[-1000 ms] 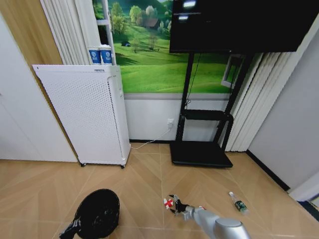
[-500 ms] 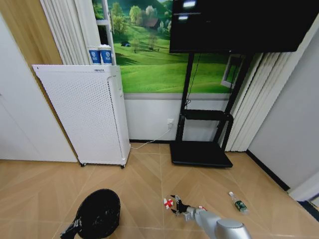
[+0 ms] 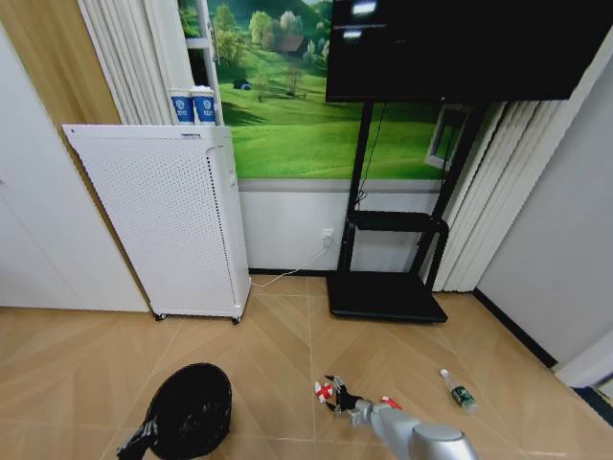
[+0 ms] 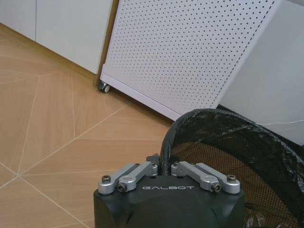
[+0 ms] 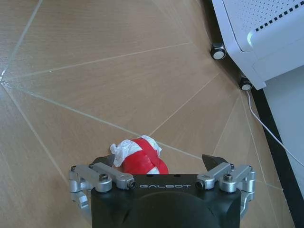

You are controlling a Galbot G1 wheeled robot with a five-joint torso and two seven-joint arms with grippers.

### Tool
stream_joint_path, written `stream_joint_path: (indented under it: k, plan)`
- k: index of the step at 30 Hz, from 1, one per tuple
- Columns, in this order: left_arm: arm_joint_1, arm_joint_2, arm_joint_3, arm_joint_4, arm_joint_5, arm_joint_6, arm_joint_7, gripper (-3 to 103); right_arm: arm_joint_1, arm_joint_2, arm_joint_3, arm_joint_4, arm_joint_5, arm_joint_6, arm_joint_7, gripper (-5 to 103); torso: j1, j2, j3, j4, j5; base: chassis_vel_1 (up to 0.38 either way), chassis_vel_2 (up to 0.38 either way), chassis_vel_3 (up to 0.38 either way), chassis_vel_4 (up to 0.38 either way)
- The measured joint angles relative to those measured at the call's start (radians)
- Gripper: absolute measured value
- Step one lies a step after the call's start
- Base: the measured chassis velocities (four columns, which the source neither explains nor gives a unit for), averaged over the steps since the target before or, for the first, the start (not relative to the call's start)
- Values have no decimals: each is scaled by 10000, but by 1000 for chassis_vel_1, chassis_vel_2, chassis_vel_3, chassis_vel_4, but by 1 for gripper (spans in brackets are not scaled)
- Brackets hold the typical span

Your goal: Pick up the trash bin and place the garbage on the floor into it.

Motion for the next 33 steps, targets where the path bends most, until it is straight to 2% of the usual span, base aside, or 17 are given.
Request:
stream_joint_path:
  k: [9,10,12,14,16,17,20,23,26,29,33]
  plan:
    - [-11,-3,9,0,-15,-1,-4,7,-42,55,10,-17,8,-87,6,100,0,0,0,0,0,0,0,0,0]
    - [-12,-10,10,0,-16,0,-4,7,-62,68,10,-16,11,-110,36,103,0,0,0,1,0,0,0,0,0]
    - [-13,-22,15,-3,-19,-1,-4,7,-101,89,1,11,8,-168,121,94,0,0,0,0,1,0,0,0,0]
    - [-13,-30,19,-5,-18,-1,-5,7,-110,97,-7,21,1,-197,153,94,0,0,0,0,1,0,0,0,0]
    - [-17,-45,26,-21,-19,0,-5,7,-121,143,-24,27,-11,-287,231,84,0,0,0,0,0,0,0,0,0]
    - [-17,-45,26,-21,-19,0,-5,7,-121,143,-24,27,-11,-287,231,84,0,0,0,0,0,0,0,0,0]
    - [-24,-74,23,-73,-23,-1,-5,7,-111,176,-34,39,-12,-377,275,68,0,0,0,0,0,0,0,0,0]
    - [-24,-89,22,-89,-24,0,-5,7,-94,183,-33,48,-8,-399,282,62,0,0,0,0,1,0,0,0,0]
    - [-23,-148,29,-135,-27,0,-5,7,-89,198,-59,15,11,-409,268,47,0,0,0,0,1,0,0,0,0]
    - [-24,-166,37,-143,-27,-1,-4,7,-93,201,-57,2,30,-410,254,41,0,0,0,0,1,0,0,0,0]
    - [-14,-217,53,-145,-21,-11,34,7,-108,176,-55,-22,31,-406,211,20,0,0,0,0,1,0,0,0,0]
